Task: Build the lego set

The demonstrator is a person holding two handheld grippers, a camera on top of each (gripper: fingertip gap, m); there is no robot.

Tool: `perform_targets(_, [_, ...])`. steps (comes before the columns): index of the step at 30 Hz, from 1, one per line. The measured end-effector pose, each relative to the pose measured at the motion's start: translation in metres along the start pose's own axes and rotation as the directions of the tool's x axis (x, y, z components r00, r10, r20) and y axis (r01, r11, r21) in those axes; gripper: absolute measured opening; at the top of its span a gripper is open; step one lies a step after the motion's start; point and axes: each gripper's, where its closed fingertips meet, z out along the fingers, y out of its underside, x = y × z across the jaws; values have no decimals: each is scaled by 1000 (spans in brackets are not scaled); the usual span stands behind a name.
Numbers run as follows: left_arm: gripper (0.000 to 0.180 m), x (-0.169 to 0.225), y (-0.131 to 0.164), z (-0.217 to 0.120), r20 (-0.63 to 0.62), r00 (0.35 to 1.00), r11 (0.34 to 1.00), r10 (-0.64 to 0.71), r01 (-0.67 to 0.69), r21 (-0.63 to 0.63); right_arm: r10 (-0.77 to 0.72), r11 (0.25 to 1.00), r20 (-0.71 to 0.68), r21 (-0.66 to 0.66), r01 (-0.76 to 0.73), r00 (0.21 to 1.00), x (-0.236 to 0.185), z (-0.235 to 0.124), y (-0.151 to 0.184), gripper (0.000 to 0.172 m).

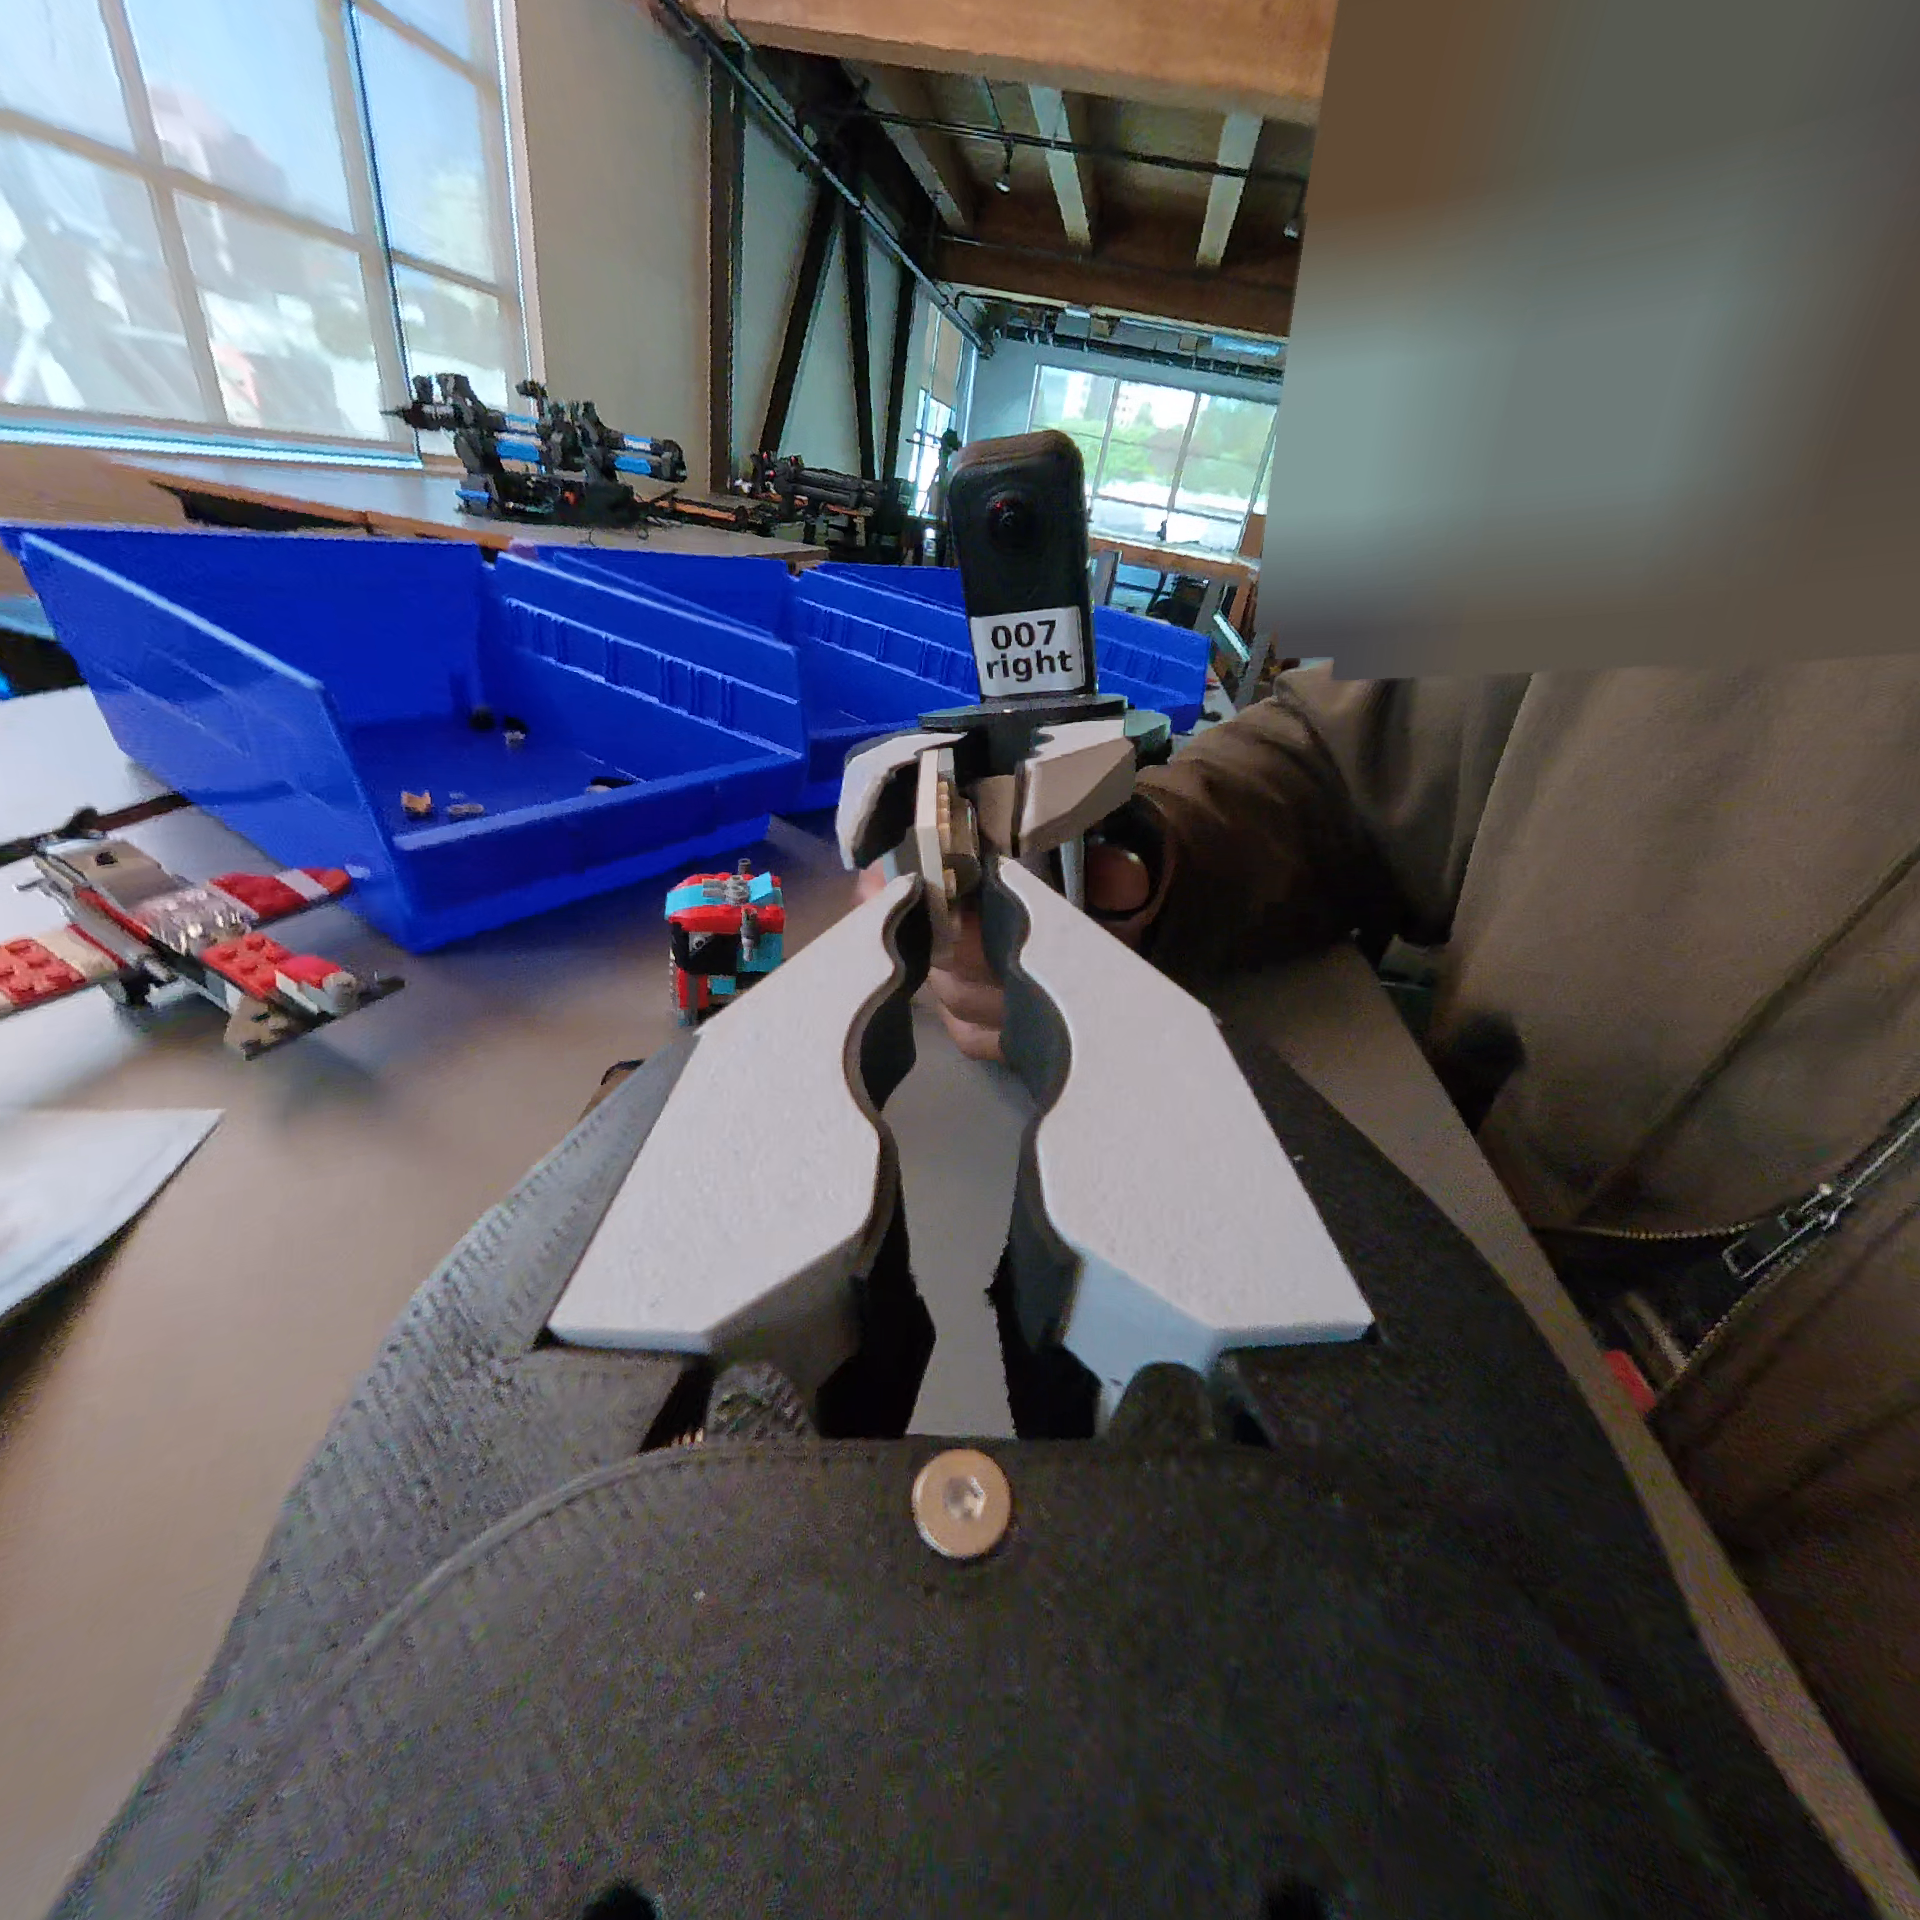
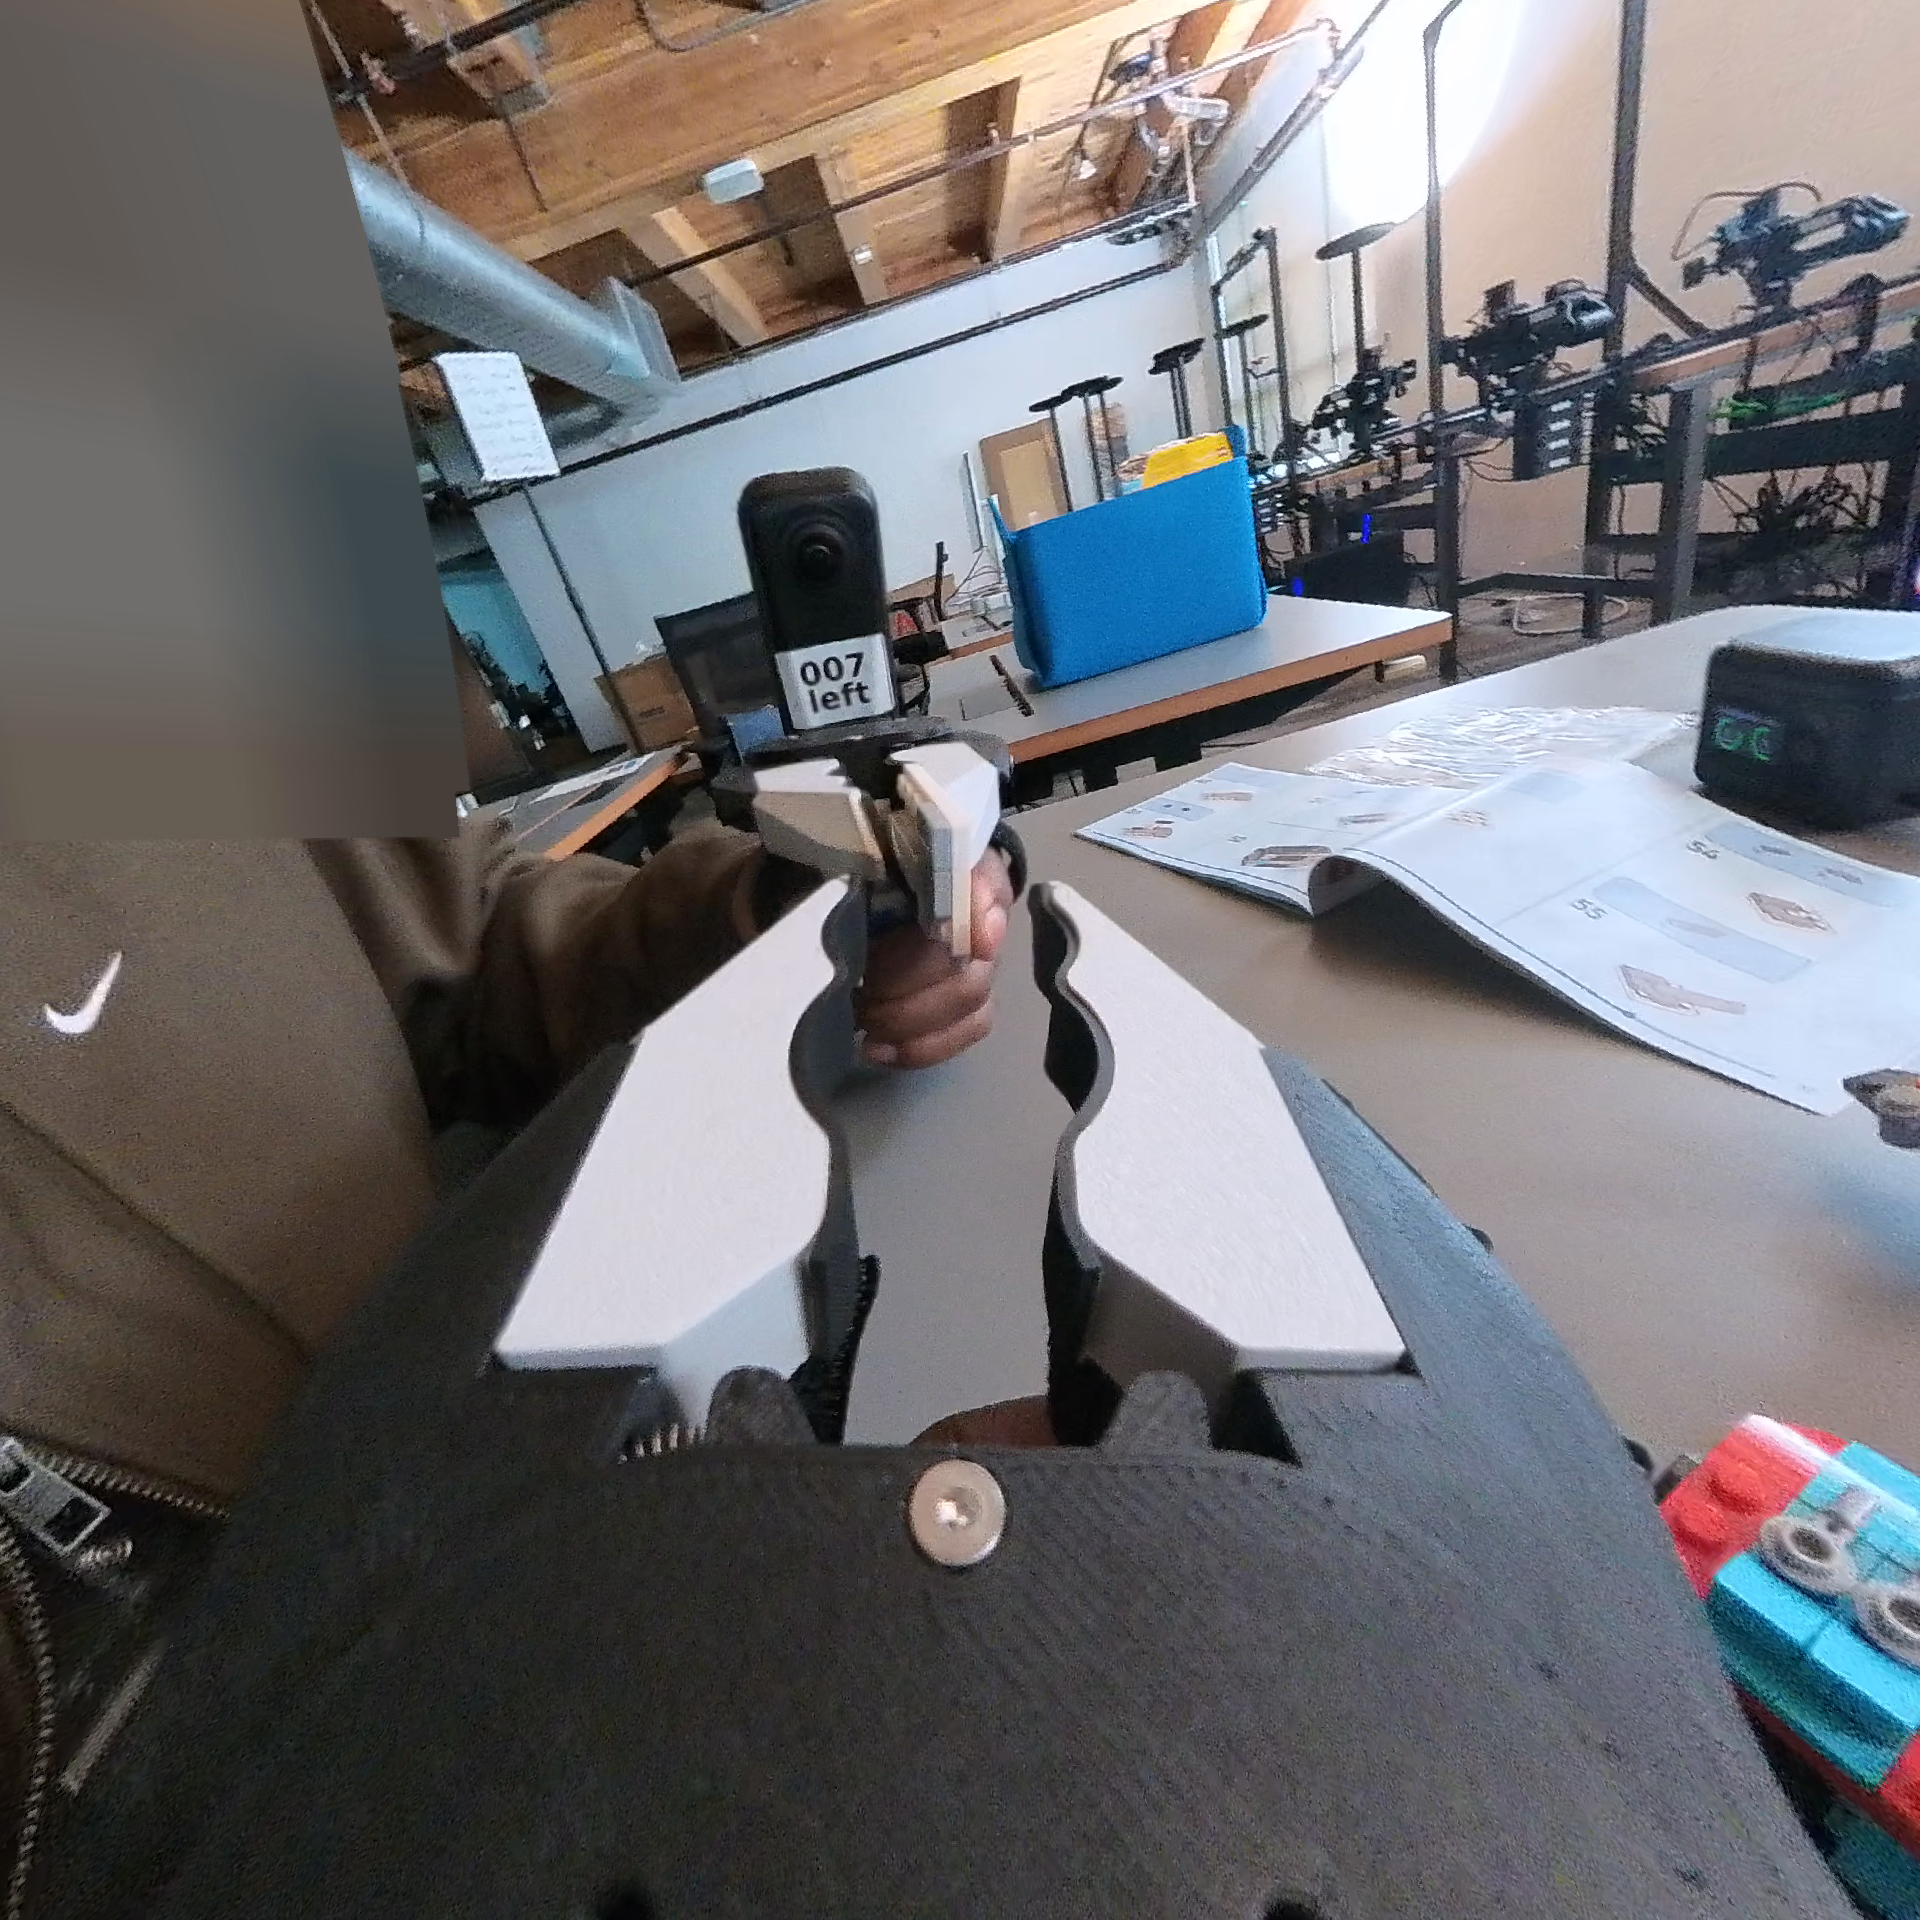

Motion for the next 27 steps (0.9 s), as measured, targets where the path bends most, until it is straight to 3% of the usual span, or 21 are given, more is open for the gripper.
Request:
perform_targets(11, [9, 13, 1, 1, -33, 991, 992, 127, -127, -10, -56, 998, 94, 22, 54, 994, -18, -2, -2, 11])
perform_targets(14, [24, 13, 4, 3, -31, 992, 992, 119, -120, -29, -65, 998, 97, 26, 63, 993, -19, -2, -2, 10])
perform_targets(19, [29, 19, 4, 6, -53, 992, 993, 114, -115, -19, -83, 996, 108, 28, 80, 991, -21, -2, -2, 10])
perform_targets(27, [19, 24, 1, 5, -76, 990, 993, 120, -119, 13, -281, 959, 109, 2, 282, 954, -32, 0, 6, 10])
